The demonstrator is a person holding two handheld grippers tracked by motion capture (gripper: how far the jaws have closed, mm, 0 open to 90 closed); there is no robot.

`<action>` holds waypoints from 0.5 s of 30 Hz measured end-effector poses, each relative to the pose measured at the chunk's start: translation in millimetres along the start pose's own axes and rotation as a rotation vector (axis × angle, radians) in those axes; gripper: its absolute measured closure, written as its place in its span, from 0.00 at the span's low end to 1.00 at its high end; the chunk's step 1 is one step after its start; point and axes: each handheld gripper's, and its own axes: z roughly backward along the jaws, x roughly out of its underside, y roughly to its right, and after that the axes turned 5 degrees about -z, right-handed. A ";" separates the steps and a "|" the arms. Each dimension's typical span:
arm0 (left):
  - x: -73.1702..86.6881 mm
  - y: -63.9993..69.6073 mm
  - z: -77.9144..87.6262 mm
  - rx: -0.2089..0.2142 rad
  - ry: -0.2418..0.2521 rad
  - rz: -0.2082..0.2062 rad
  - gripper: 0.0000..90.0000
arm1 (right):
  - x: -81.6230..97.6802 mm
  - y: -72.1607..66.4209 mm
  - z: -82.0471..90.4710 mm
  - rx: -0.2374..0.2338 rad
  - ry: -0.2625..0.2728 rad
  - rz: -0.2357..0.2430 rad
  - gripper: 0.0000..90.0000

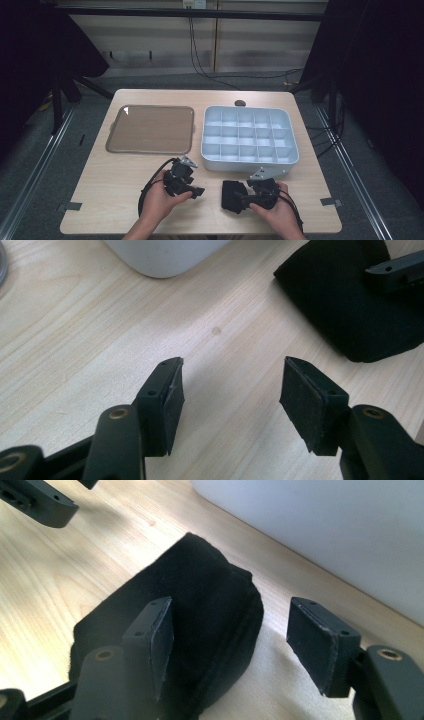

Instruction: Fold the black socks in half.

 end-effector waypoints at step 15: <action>10.6 -9.2 -3.0 -0.017 0.009 0.004 0.43 | 8.7 9.4 -3.0 -0.040 0.007 -0.136 0.46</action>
